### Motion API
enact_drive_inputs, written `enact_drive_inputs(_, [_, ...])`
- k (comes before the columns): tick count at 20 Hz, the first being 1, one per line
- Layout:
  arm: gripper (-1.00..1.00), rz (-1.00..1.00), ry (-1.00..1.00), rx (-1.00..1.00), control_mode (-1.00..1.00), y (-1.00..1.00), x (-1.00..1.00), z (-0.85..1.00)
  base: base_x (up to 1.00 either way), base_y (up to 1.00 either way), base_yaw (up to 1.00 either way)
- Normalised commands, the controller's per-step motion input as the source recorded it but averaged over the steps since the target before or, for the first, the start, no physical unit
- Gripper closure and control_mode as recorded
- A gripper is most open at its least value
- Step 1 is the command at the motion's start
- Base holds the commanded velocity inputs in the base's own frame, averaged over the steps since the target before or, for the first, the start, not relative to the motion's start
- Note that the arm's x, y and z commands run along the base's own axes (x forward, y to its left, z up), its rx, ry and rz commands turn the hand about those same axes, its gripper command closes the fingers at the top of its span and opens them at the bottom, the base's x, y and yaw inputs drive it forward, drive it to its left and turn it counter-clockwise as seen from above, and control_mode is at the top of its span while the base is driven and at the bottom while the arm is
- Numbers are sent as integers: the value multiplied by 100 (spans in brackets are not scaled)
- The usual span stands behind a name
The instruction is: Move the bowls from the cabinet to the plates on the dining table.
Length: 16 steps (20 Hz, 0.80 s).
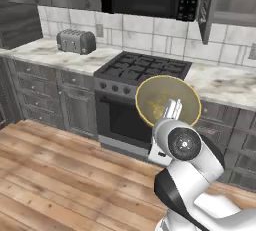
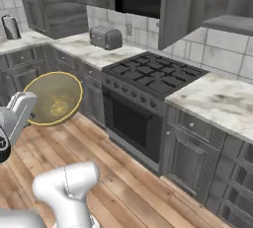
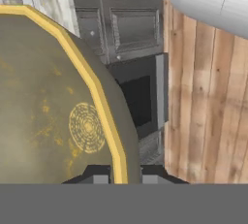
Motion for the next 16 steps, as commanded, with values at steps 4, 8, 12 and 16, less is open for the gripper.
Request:
enact_drive_inputs(4, [100, 0, 0, 0, 100, 0, 0, 0, 0, 100, 66])
enact_drive_inputs(8, [100, 0, 0, 0, 100, 0, 0, 0, 0, 100, 64])
enact_drive_inputs(12, [100, 0, 0, 0, 100, 0, 0, 0, 0, 100, 60])
enact_drive_inputs(16, [100, 0, 0, 0, 100, 0, 0, 0, 0, 100, 57])
